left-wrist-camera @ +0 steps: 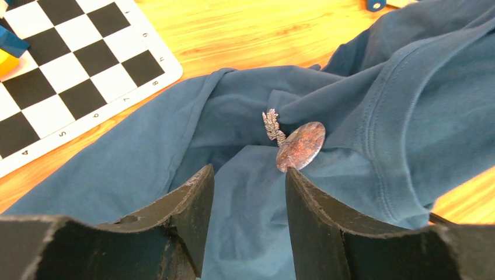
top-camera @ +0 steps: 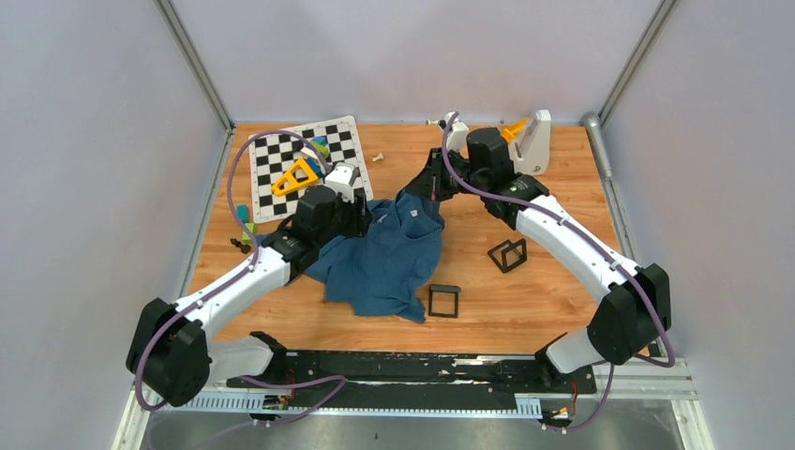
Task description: Remove the brooch from the garment
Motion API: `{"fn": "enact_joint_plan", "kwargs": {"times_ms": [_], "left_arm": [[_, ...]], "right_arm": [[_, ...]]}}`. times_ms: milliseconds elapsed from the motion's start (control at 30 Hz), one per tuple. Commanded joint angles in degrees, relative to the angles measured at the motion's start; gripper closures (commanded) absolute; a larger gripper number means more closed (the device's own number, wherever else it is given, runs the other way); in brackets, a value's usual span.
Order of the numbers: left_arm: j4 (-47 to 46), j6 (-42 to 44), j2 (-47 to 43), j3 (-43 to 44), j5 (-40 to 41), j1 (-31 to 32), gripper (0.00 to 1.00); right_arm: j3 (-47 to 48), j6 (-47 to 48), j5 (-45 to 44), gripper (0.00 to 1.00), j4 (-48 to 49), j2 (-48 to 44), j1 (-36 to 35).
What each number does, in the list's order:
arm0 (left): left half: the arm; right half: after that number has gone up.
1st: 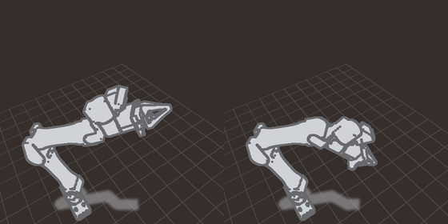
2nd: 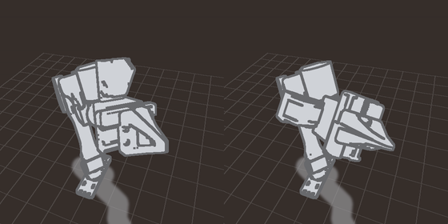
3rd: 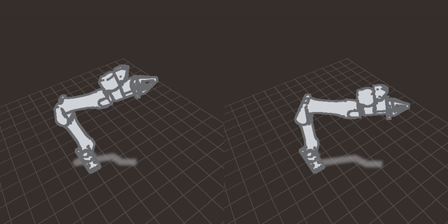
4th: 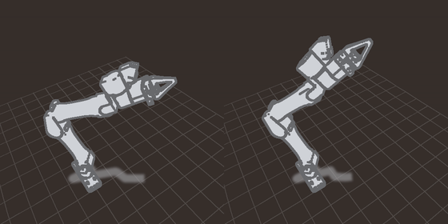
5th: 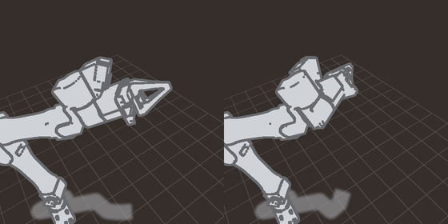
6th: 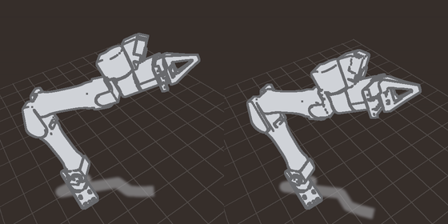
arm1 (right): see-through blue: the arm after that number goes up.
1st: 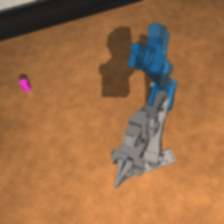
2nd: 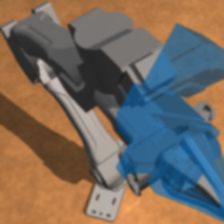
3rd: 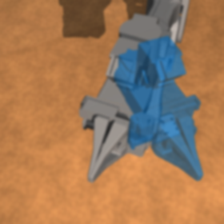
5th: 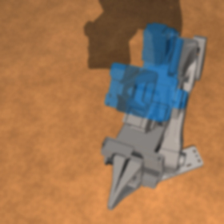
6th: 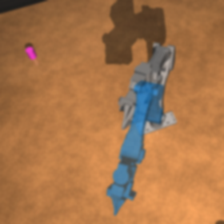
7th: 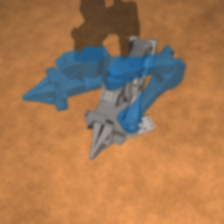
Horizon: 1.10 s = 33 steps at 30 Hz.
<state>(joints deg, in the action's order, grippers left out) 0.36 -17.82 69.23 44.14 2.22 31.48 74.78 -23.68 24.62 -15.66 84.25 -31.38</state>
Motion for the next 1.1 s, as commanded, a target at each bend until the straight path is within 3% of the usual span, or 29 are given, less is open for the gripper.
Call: {"fn": "enact_joint_plan", "kwargs": {"times_ms": [0,133,467,633,933,1067], "left_arm": [[-2.79,-1.25,-3.71,-0.72,-0.16,0.13,0.48],[-2.93,0.28,-3.74,-0.52,-1.70,0.11,0.55],[-10.12,5.14,-2.69,-3.39,-11.92,0.13,0.51],[-10.73,6.12,-0.38,-3.20,-11.99,0.16,0.50],[-10.03,5.26,4.57,-0.76,-10.29,0.16,0.62],[-10.33,4.98,4.09,-0.90,-8.99,0.16,0.76]], "right_arm": [[3.41,-0.47,1.49,1.00,-0.17,0.61,0.17],[4.19,-1.46,2.24,1.00,-0.36,1.61,0.16],[5.44,-2.67,3.87,1.00,-0.49,3.09,0.17],[5.63,-2.73,4.96,1.00,-0.56,3.13,0.17],[5.47,-2.59,6.56,1.00,-0.91,2.83,0.17],[5.08,-2.51,7.02,1.00,-0.95,2.53,0.17]]}}
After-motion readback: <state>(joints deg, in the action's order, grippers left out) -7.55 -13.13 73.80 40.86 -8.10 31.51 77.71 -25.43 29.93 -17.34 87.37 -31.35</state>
